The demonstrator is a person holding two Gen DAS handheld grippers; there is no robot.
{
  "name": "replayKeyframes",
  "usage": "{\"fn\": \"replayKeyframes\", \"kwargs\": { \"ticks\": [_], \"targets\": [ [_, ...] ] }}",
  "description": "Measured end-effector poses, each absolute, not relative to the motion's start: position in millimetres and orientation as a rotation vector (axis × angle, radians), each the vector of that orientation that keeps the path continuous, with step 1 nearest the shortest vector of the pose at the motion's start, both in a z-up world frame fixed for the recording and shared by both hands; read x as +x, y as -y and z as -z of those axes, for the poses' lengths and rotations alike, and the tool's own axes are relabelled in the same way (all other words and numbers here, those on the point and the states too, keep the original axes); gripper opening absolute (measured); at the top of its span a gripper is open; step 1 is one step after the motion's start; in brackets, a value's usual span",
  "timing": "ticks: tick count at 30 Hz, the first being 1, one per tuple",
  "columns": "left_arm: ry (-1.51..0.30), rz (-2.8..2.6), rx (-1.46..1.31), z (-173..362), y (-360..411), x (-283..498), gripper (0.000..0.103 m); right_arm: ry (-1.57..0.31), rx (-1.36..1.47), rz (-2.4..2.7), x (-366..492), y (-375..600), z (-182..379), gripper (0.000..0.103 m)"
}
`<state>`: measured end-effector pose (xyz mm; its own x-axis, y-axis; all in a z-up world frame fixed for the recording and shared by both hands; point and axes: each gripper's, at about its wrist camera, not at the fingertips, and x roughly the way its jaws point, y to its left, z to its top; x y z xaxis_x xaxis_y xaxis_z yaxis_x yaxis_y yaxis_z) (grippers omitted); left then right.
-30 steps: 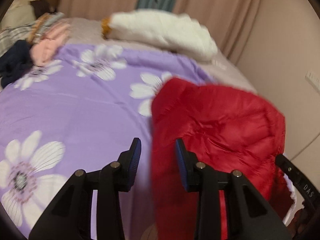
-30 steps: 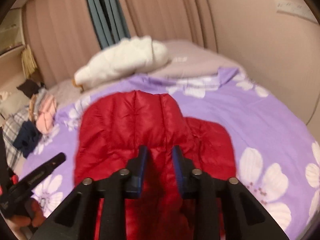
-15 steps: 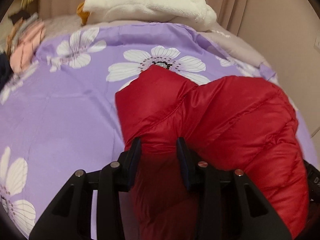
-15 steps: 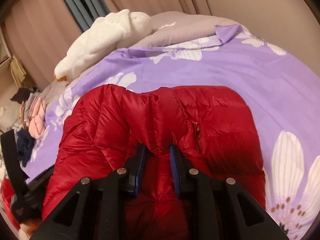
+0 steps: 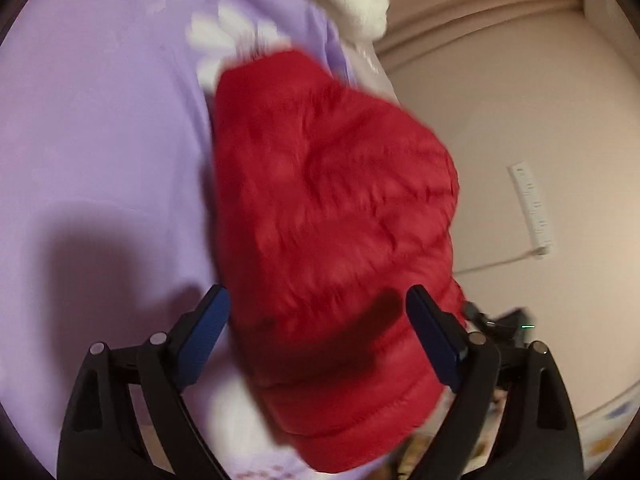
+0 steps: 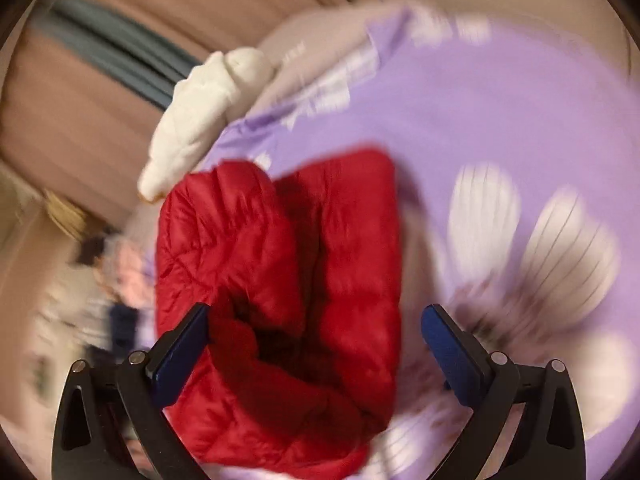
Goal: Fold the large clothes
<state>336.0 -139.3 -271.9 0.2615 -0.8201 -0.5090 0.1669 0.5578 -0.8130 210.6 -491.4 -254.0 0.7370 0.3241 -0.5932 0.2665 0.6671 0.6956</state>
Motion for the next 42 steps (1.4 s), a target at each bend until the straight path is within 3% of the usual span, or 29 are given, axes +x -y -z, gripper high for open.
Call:
{"fn": "replayKeyframes", "kwargs": {
  "ticks": [3, 6, 9, 10, 12, 14, 18, 34, 42],
  "targets": [
    [-1.169, 0.782, -0.775, 295, 159, 341, 0.101, -0.79, 1.019, -0.198, 228, 482, 292, 0.103],
    [-1.19, 0.86, -0.845, 311, 178, 349, 0.1, -0.873, 1.105, -0.279, 252, 459, 328, 0.103],
    [-1.16, 0.886, -0.762, 307, 198, 353, 0.095, -0.769, 0.974, -0.267, 261, 440, 319, 0.102],
    [-1.147, 0.88, -0.749, 306, 201, 354, 0.093, -0.751, 0.962, -0.261, 266, 439, 321, 0.098],
    [-1.117, 0.867, -0.733, 307, 208, 356, 0.082, -0.716, 0.976, -0.253, 271, 442, 328, 0.069],
    [-1.082, 0.848, -0.699, 304, 215, 353, 0.077, -0.672, 1.034, -0.287, 273, 447, 339, 0.054],
    [-1.001, 0.794, -0.561, 278, 233, 337, 0.068, -0.637, 0.976, -0.243, 272, 435, 333, 0.045],
    [-0.622, 0.818, -0.393, 100, 231, 227, 0.067, -0.389, 0.645, -0.343, 236, 339, 183, 0.044],
    [-0.511, 0.811, -0.381, 47, 160, 166, 0.067, -0.311, 0.562, -0.409, 227, 296, 132, 0.044]
  ]
}}
